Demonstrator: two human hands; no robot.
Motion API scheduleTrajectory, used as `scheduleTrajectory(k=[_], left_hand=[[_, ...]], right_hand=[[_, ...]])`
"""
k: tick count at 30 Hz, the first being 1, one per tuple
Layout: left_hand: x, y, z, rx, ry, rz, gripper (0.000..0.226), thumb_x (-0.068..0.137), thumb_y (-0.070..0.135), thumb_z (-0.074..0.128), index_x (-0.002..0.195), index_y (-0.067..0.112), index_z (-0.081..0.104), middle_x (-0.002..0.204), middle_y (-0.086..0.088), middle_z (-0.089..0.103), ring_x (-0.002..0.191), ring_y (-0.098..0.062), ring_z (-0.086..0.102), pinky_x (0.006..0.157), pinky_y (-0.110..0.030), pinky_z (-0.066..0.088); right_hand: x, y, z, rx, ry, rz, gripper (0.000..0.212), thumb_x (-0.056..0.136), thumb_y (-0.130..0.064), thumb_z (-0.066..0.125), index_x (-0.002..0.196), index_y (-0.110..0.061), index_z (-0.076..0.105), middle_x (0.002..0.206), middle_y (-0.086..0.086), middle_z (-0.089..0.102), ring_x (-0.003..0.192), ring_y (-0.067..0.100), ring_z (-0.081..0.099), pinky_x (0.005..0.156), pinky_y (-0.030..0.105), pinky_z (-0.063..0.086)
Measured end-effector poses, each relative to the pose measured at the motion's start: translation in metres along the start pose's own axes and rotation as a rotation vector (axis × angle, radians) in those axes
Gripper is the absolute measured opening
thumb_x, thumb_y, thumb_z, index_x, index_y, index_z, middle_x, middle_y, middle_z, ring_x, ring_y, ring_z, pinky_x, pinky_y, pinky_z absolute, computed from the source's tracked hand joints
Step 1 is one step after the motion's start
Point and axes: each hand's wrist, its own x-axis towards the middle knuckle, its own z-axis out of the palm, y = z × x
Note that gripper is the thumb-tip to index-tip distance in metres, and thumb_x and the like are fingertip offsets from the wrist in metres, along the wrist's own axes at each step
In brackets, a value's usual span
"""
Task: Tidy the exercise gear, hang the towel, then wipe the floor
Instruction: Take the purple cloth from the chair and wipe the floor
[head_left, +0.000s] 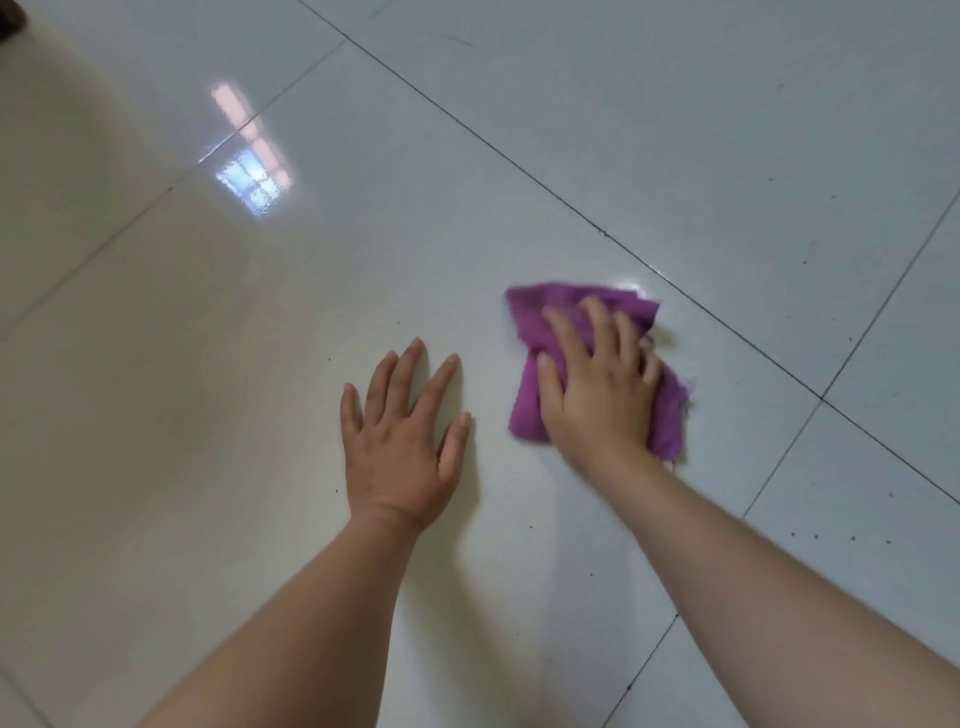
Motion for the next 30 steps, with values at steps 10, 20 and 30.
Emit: scheduleTrajectory(k=[10,20,30], left_hand=[[-0.001,0.0,0.001,0.002,0.004,-0.005,0.056,0.089,0.053,0.024,0.142,0.038,0.03,0.154,0.003,0.022,0.14,-0.016,0.01,0.112,-0.043,0.0],[-0.002,-0.002,0.003,-0.016,0.002,-0.012,0.057,0.088,0.055,0.021,0.142,0.04,0.026,0.155,0.006,0.017,0.142,-0.016,0.008,0.114,-0.044,0.001],[-0.004,0.001,0.005,-0.012,0.025,0.023,0.056,0.09,0.05,0.023,0.143,0.035,0.028,0.155,0.001,0.019,0.142,-0.021,0.012,0.114,-0.048,0.004]], right_hand=[[-0.028,0.005,-0.004,-0.008,0.048,0.371,0.048,0.085,-0.046,0.04,0.129,-0.029,0.049,0.14,0.006,0.043,0.126,0.027,0.033,0.093,0.05,0.029],[-0.146,0.036,-0.015,-0.095,0.001,0.107,0.048,0.085,-0.047,0.039,0.13,-0.034,0.046,0.139,0.001,0.041,0.124,0.027,0.038,0.092,0.044,0.029],[-0.153,0.039,-0.014,-0.106,0.02,0.143,0.05,0.082,-0.05,0.039,0.129,-0.036,0.045,0.139,0.002,0.04,0.125,0.027,0.034,0.092,0.044,0.025]])
